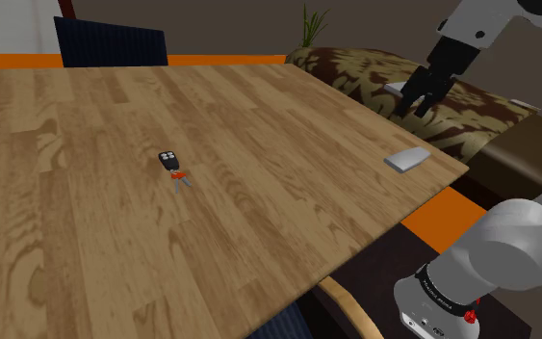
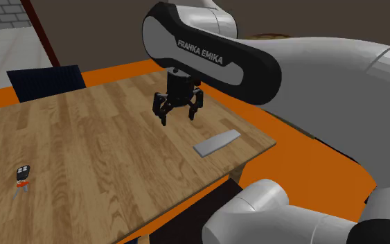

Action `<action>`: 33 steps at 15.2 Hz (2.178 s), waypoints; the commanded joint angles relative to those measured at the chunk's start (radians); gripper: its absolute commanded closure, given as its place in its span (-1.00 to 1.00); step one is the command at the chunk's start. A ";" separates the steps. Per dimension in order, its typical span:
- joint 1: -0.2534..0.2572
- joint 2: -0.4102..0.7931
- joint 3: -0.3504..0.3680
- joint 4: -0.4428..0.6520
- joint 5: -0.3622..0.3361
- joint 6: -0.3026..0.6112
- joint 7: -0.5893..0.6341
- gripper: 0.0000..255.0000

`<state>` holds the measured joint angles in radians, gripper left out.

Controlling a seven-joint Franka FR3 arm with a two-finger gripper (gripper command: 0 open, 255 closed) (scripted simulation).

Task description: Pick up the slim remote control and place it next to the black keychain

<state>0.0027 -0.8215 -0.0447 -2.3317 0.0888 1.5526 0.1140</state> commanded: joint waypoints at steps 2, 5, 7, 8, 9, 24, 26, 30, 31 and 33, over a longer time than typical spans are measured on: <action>-0.030 0.014 0.004 -0.011 -0.003 0.024 0.055 -1.00; -0.123 0.050 0.017 -0.046 -0.012 0.090 0.217 -1.00; -0.185 0.069 0.024 -0.071 -0.021 0.130 0.326 -1.00; -0.216 0.077 0.027 -0.084 -0.025 0.148 0.381 -1.00; -0.247 0.084 0.030 -0.098 -0.030 0.166 0.436 -1.00; -0.546 0.083 0.057 -0.325 -0.076 0.355 0.959 -1.00; -0.546 0.089 0.058 -0.349 -0.076 0.385 0.959 -1.00; -0.546 0.091 0.058 -0.356 -0.076 0.393 0.959 -1.00; -0.546 0.091 0.058 -0.356 -0.076 0.393 0.959 -1.00; -0.546 0.091 0.058 -0.356 -0.076 0.393 0.959 -1.00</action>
<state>-0.5435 -0.7310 0.0132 -2.6874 0.0128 1.9457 1.0727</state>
